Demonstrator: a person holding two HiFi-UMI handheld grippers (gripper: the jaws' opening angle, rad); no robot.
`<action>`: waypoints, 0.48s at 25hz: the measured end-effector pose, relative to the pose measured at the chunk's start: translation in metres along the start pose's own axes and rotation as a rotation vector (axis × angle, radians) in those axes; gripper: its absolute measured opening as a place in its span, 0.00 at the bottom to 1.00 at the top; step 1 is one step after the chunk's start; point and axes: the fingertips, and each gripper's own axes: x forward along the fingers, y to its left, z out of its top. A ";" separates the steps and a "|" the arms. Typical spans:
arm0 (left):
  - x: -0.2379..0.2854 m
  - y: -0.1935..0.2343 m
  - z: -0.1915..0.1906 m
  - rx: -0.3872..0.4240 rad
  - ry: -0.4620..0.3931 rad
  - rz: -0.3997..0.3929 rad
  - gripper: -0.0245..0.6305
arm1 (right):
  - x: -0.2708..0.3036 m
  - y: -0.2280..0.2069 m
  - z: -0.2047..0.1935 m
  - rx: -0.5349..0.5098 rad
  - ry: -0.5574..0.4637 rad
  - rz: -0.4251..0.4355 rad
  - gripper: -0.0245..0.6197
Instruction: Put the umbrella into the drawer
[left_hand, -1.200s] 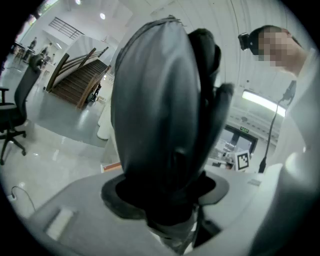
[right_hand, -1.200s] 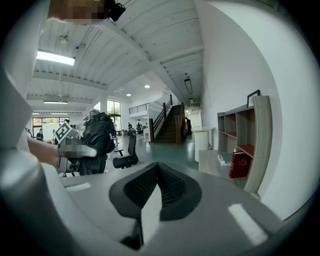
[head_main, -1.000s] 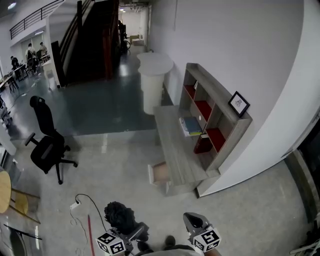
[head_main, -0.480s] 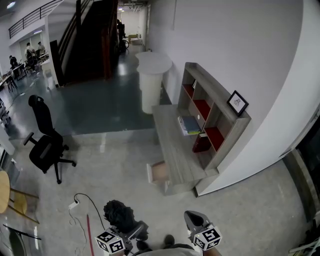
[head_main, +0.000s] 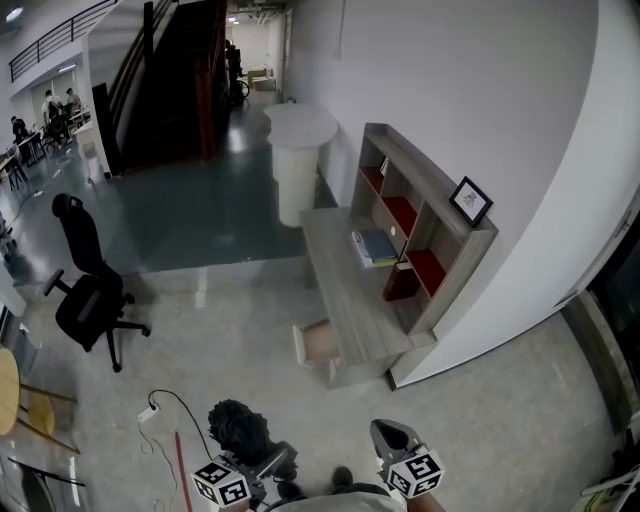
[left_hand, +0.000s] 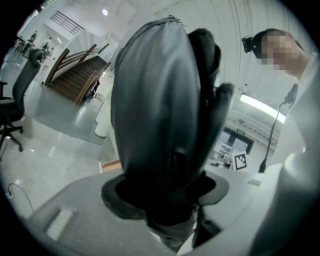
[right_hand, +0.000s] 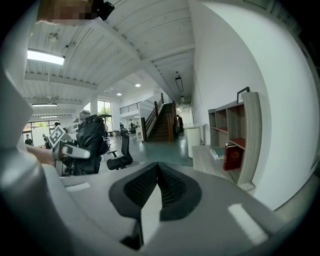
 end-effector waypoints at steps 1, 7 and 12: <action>-0.004 0.001 0.000 -0.001 0.002 -0.002 0.43 | 0.000 0.004 -0.001 0.001 0.001 -0.004 0.05; -0.028 0.012 -0.005 0.003 0.018 -0.019 0.43 | 0.004 0.033 -0.009 0.017 0.001 -0.023 0.05; -0.047 0.021 -0.006 0.003 0.023 -0.028 0.43 | 0.005 0.054 -0.019 0.013 0.013 -0.044 0.05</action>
